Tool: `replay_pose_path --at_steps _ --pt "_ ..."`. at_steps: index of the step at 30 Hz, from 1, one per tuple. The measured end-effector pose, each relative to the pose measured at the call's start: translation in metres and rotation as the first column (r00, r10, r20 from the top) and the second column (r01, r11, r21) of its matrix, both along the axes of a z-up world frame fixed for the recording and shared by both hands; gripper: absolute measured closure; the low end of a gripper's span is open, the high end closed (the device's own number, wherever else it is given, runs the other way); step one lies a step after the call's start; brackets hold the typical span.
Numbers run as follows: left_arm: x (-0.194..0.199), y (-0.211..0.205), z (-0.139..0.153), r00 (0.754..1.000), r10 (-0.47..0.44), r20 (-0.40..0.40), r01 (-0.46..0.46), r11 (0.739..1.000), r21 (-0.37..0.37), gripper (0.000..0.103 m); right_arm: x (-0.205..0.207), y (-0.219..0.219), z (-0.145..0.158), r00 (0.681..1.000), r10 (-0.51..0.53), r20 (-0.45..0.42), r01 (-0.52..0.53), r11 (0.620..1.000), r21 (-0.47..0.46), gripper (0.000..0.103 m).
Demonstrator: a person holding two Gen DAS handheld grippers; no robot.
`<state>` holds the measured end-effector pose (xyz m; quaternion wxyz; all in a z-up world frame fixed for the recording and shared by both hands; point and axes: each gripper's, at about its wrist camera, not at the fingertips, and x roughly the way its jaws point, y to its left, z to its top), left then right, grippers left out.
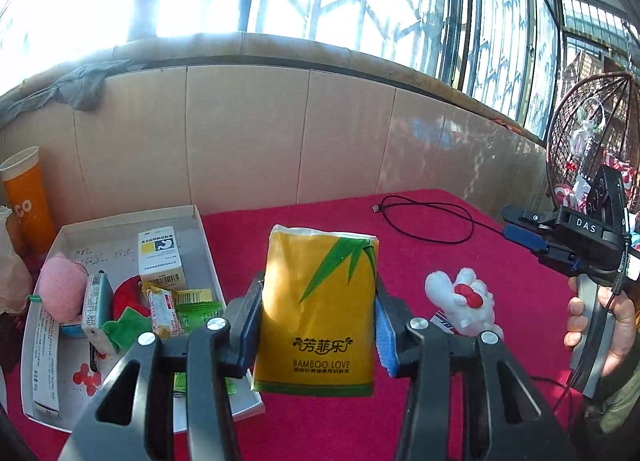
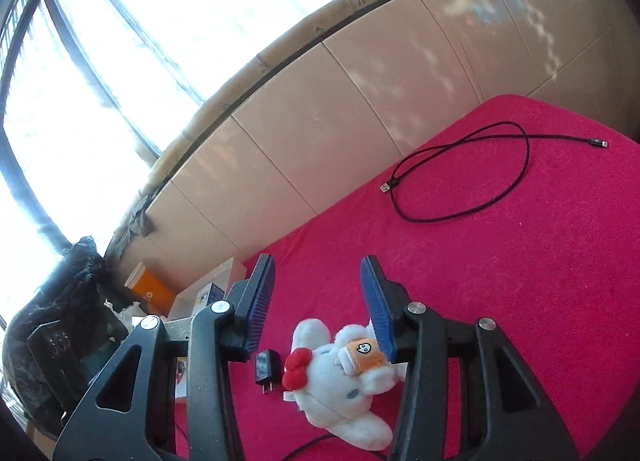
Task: Organize objects
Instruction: 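Lift and carry the tissue pack and white bunny toward the white tray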
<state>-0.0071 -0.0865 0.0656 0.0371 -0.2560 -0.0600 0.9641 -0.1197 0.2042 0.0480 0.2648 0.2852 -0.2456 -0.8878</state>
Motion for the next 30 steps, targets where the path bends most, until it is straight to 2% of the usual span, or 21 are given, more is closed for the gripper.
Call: replay_pose_path --at_steps 3,5,7,8,9,10,12,14,16,18,19,22,23,24,25,28,29,30 --pt "0.010 -0.007 0.003 1.000 0.022 -0.011 -0.022 0.999 0.029 0.056 0.006 -0.006 0.006 1.000 -0.011 0.003 0.011 0.999 0.048 0.059" --pt "0.017 -0.012 0.005 0.999 0.034 -0.021 -0.033 0.999 0.034 0.056 0.011 -0.012 0.009 1.000 -0.018 -0.015 0.020 0.989 0.147 0.059" --pt "0.021 -0.016 0.006 0.999 0.041 -0.025 -0.040 0.998 0.043 0.056 0.014 -0.021 0.006 0.999 -0.021 -0.047 0.033 0.959 0.281 0.057" --pt "0.022 -0.017 0.006 0.999 0.044 -0.027 -0.042 0.998 0.048 0.056 0.014 -0.025 0.002 0.997 -0.042 -0.066 0.062 0.934 0.352 0.050" --pt "0.023 -0.017 0.006 0.999 0.044 -0.028 -0.042 0.998 0.051 0.056 0.013 -0.028 -0.003 0.995 -0.060 -0.079 0.087 0.911 0.404 0.038" --pt "0.023 -0.018 0.006 0.999 0.045 -0.029 -0.043 0.998 0.053 0.056 0.011 -0.028 -0.009 0.995 -0.070 -0.077 0.096 0.898 0.430 0.033" --pt "0.023 -0.018 0.005 0.999 0.042 -0.029 -0.040 0.998 0.056 0.056 0.003 -0.024 -0.022 0.997 -0.068 -0.029 0.074 0.902 0.425 0.030" --pt "0.021 -0.017 0.003 0.999 0.037 -0.022 -0.036 0.998 0.058 0.056 -0.005 -0.019 -0.035 0.998 -0.054 0.042 0.034 0.926 0.375 0.030" --pt "0.019 -0.016 0.001 0.999 0.035 -0.016 -0.033 0.997 0.067 0.056 -0.012 -0.014 -0.048 0.993 -0.045 0.106 0.011 0.954 0.299 0.015" --pt "0.019 -0.015 -0.001 1.000 0.028 -0.011 -0.027 0.997 0.069 0.056 -0.017 -0.014 -0.060 0.985 -0.057 0.165 0.013 0.966 0.257 0.002" --pt "0.019 -0.013 -0.002 1.000 0.025 -0.009 -0.025 0.998 0.066 0.056 -0.019 -0.015 -0.065 0.980 -0.059 0.189 0.011 0.969 0.246 0.000" --pt "0.020 -0.010 -0.002 1.000 0.019 -0.006 -0.018 0.998 0.065 0.056 -0.024 -0.032 -0.083 0.958 0.030 0.286 -0.084 0.980 0.179 0.000" --pt "0.020 -0.009 -0.002 1.000 0.016 -0.007 -0.015 0.998 0.065 0.056 -0.023 -0.040 -0.090 0.948 0.048 0.315 -0.112 0.976 0.187 0.000" --pt "0.021 -0.007 -0.001 1.000 0.012 -0.008 -0.012 0.998 0.064 0.056 -0.016 -0.048 -0.087 0.964 0.031 0.265 -0.100 0.963 0.249 0.000" --pt "0.021 -0.006 0.000 1.000 0.009 -0.010 -0.008 0.998 0.061 0.056 -0.014 -0.053 -0.087 0.967 0.029 0.253 -0.101 0.956 0.275 0.000" --pt "0.024 -0.004 0.001 1.000 0.002 -0.016 -0.001 0.998 0.056 0.056 -0.013 -0.050 -0.088 0.968 0.008 0.252 -0.070 0.968 0.239 0.004" --pt "0.024 -0.005 0.002 1.000 0.001 -0.017 0.000 0.998 0.056 0.056 -0.012 -0.047 -0.085 0.971 0.005 0.237 -0.060 0.972 0.225 0.019" --pt "0.024 -0.006 0.001 1.000 0.001 -0.018 0.000 0.998 0.057 0.055 -0.011 -0.045 -0.082 0.975 0.015 0.224 -0.063 0.976 0.208 0.042"
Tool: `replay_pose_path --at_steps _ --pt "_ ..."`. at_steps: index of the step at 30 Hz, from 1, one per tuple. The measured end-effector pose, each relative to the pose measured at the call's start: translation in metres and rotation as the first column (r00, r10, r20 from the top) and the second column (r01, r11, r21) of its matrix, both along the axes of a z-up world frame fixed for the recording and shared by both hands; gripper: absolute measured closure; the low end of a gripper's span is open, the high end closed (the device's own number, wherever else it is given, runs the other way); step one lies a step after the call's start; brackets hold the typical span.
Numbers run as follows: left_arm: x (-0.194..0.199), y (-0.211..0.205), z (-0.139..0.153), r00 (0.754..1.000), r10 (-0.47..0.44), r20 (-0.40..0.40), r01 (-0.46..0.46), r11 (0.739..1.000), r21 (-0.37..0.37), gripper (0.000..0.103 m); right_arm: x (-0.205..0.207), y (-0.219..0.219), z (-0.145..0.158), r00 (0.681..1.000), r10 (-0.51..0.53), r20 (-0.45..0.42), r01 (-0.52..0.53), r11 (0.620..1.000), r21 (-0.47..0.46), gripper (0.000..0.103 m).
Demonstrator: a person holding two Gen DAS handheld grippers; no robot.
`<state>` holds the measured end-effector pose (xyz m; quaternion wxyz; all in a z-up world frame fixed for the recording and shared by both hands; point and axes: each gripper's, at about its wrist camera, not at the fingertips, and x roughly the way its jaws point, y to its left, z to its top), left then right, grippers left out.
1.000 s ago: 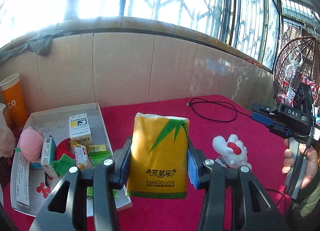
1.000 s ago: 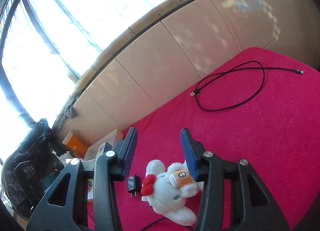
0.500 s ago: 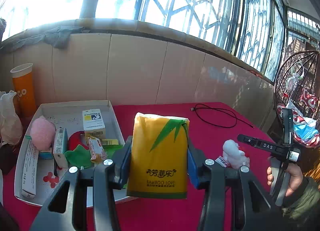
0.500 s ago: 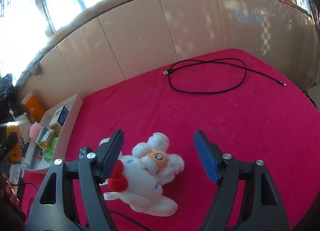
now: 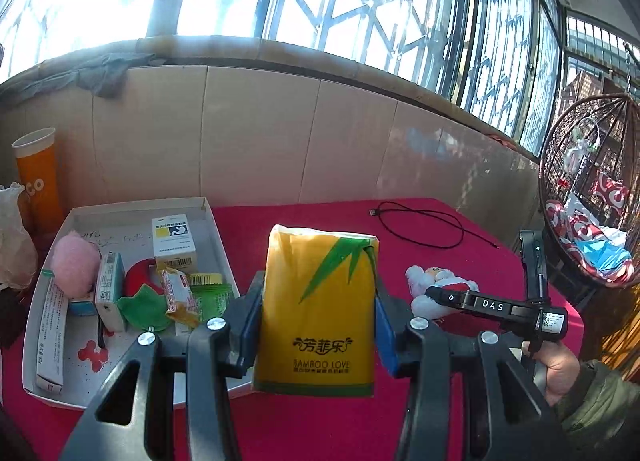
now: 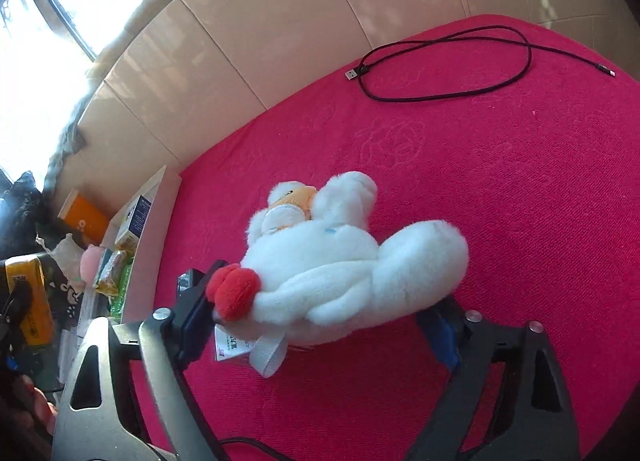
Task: Organize objects
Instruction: 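Lift and carry the tissue pack and white bunny toward the white tray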
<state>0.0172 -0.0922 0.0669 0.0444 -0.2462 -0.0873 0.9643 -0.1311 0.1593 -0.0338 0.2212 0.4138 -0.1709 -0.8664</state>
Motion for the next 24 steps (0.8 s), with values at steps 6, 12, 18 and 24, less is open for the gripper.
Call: replay_pose_path --at_steps 6,12,18,24 --pt "-0.001 -0.002 -0.004 1.000 0.009 0.007 -0.009 1.000 0.008 0.056 0.007 0.002 0.024 0.996 -0.007 -0.090 0.010 0.999 0.033 0.046" --pt "0.004 -0.008 -0.001 0.998 0.068 0.000 -0.068 0.998 -0.014 0.056 0.034 -0.009 0.065 0.971 0.025 -0.237 -0.018 0.999 0.031 0.046" --pt "0.010 -0.006 -0.001 0.998 0.069 -0.001 -0.069 0.997 -0.023 0.056 0.058 -0.026 0.092 0.948 0.074 -0.309 -0.074 0.997 0.012 0.046" --pt "0.009 -0.004 0.000 0.998 0.070 0.005 -0.070 0.997 -0.043 0.056 0.070 -0.025 0.104 0.937 0.088 -0.339 -0.094 0.996 -0.002 0.046"
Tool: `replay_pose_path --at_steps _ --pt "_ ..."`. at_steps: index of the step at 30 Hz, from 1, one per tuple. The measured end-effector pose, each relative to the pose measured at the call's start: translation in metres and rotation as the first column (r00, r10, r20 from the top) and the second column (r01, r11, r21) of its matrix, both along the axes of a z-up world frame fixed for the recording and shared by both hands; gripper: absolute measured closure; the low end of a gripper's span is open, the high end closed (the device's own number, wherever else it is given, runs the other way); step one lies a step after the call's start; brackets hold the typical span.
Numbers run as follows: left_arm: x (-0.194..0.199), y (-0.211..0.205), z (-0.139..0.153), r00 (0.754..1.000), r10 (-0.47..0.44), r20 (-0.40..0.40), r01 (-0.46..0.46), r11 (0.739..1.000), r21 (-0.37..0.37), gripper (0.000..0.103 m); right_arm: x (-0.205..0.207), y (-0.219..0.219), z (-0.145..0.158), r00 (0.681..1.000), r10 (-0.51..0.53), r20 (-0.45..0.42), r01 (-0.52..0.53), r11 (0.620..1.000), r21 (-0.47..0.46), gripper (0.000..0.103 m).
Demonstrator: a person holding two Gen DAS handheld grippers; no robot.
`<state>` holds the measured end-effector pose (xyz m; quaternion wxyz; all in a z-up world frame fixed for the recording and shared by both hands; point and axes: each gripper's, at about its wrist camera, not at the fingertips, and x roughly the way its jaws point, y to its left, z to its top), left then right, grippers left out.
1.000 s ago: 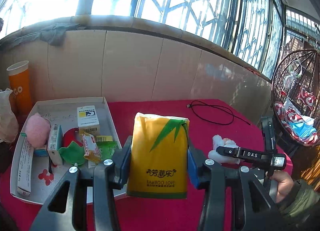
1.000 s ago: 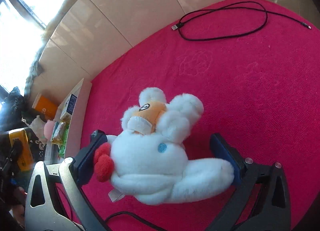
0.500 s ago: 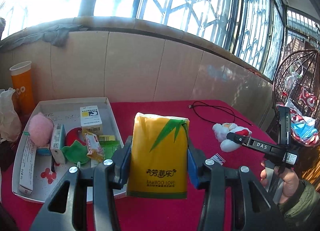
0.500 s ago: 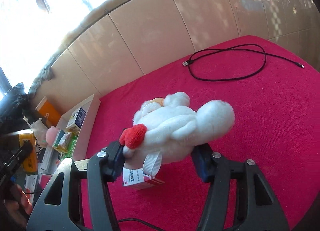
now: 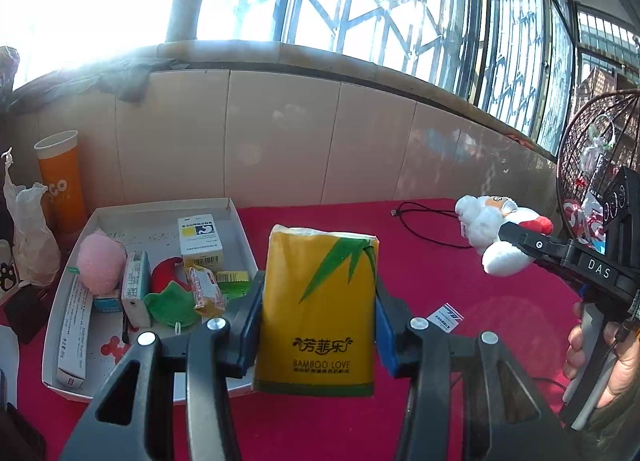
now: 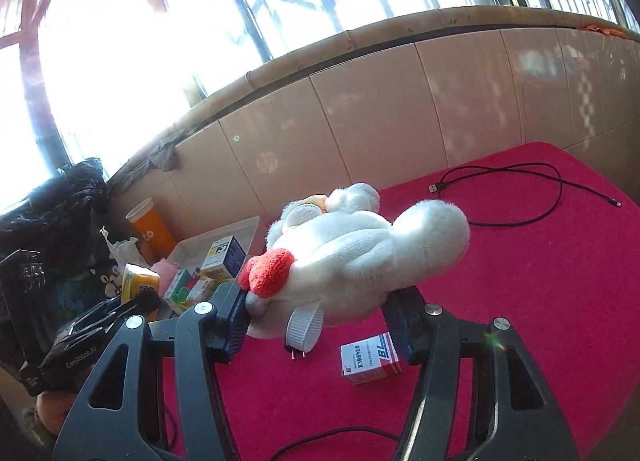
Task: Organize objects
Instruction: 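Lift and carry the tissue pack and white bunny toward the white tray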
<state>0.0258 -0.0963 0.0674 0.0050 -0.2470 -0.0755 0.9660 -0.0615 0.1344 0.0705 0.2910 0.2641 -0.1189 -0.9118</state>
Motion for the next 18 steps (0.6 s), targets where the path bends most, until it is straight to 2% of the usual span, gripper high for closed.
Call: replay_pose_path --at_steps 18 --pt "0.001 -0.004 -0.003 1.000 0.018 0.009 -0.017 1.000 -0.018 0.055 0.019 -0.008 0.017 0.998 0.053 -0.042 -0.053 0.998 -0.015 0.046"
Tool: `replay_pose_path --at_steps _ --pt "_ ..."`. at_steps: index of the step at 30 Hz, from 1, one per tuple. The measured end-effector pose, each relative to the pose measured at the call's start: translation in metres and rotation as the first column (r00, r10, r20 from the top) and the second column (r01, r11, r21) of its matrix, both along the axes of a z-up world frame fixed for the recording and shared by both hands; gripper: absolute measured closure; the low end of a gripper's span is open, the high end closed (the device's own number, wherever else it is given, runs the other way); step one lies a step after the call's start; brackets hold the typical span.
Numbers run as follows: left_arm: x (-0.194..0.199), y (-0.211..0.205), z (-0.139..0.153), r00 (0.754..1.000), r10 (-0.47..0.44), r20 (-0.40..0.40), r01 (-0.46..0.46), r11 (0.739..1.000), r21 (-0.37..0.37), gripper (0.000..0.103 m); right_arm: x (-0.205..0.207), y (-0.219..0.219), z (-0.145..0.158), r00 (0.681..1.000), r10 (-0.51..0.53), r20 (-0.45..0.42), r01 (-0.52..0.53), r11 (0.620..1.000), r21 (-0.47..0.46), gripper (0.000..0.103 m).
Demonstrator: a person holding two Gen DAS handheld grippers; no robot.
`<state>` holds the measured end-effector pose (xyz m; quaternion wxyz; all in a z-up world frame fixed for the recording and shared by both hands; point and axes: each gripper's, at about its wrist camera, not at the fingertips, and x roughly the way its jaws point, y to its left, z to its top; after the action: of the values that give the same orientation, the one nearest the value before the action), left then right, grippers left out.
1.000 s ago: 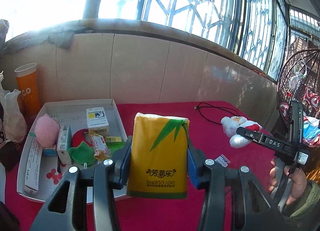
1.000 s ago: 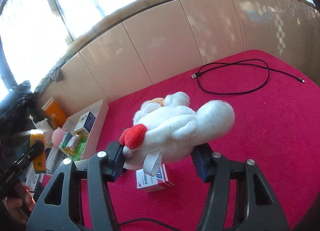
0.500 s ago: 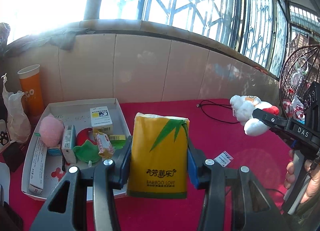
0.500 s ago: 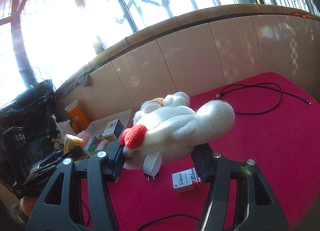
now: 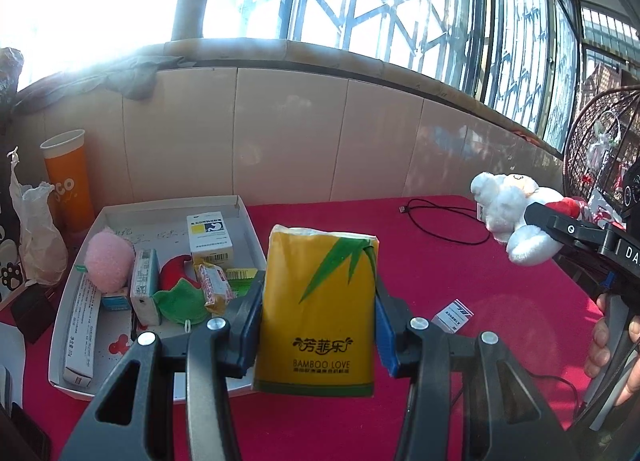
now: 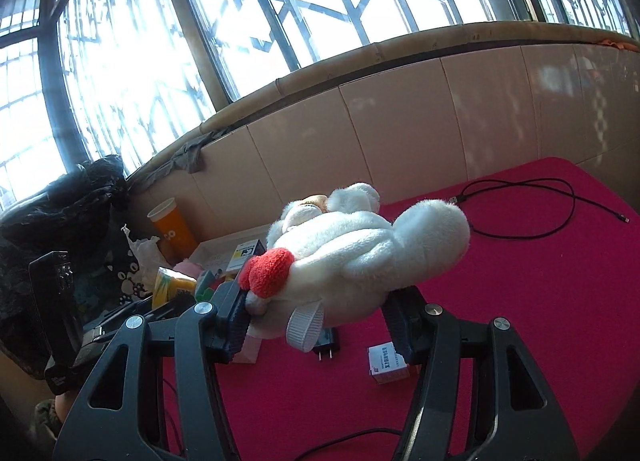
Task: Organize objects
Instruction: 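Lift and carry the tissue pack and white bunny toward the white tray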
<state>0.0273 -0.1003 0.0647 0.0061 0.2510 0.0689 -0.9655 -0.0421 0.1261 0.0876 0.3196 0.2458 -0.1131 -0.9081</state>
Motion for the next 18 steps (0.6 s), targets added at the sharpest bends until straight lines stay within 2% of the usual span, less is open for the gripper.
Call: replay_pose_path --at_steps 7,18 --pt "0.001 -0.021 0.007 0.998 0.052 -0.019 -0.052 0.999 0.012 0.055 0.012 -0.019 0.022 0.996 0.057 -0.072 -0.058 0.998 -0.002 0.046" --pt "0.003 -0.071 0.021 0.982 0.187 -0.037 -0.188 0.982 -0.010 0.056 0.019 -0.094 0.035 0.975 0.191 -0.110 -0.184 0.980 0.070 0.046"
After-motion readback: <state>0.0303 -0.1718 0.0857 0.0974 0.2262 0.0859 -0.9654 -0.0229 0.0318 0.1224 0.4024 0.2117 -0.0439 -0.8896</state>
